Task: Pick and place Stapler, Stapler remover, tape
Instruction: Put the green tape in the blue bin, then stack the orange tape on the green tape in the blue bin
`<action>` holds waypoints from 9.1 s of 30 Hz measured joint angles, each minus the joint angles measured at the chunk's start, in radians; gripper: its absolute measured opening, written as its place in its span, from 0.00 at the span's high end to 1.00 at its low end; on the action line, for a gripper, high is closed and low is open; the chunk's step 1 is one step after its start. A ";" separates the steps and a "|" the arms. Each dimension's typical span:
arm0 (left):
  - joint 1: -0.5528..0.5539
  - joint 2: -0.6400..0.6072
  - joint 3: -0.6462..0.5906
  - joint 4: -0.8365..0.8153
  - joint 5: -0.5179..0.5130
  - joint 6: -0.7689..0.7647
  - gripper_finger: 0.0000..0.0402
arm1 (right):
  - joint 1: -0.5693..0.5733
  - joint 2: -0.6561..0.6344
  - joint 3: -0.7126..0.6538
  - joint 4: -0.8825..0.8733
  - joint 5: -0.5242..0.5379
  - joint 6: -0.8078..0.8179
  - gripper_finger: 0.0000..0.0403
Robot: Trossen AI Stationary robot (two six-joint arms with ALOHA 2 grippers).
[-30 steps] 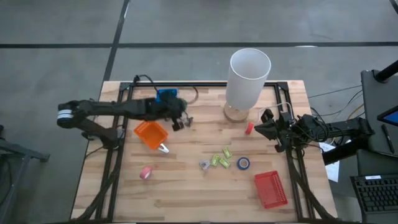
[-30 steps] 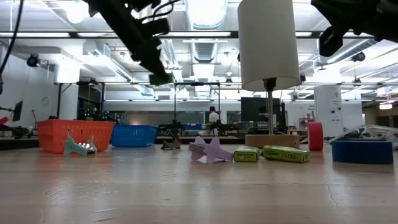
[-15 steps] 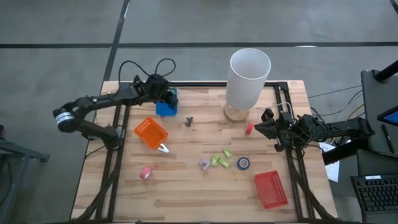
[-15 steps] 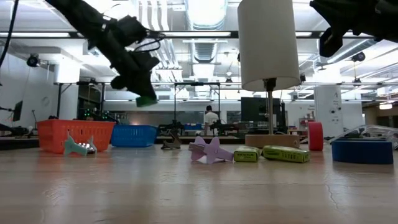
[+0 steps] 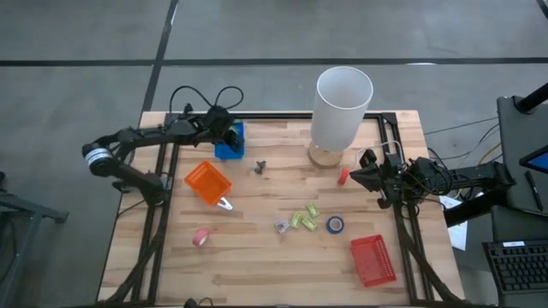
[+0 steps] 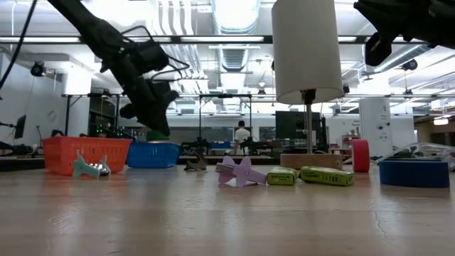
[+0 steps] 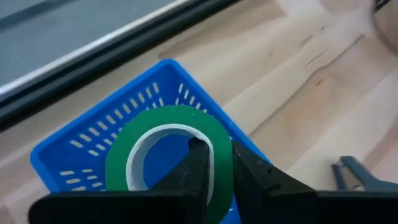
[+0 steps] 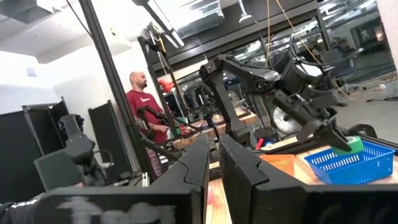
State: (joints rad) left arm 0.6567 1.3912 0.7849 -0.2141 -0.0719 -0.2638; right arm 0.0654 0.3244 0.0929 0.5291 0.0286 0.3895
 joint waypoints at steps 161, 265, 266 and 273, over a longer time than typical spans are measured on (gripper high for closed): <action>-0.785 -0.111 -0.007 0.334 -0.263 -0.087 0.54 | 0.013 0.470 -0.064 -0.260 0.446 0.547 0.74; -0.905 -0.111 -0.153 0.912 -0.389 0.525 0.55 | -0.023 1.262 0.646 0.445 -0.314 0.062 0.87; -0.905 -0.111 -0.153 0.914 -0.389 0.525 0.55 | -0.024 1.263 0.650 0.441 -0.314 0.061 0.87; -0.901 -0.111 -0.153 0.923 -0.375 0.517 0.55 | -0.024 1.271 0.670 0.440 -0.288 0.036 0.87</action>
State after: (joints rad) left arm -0.2445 1.2800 0.6323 0.7085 -0.4471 0.2535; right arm 0.0418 1.5956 0.7625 0.9692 -0.2590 0.4259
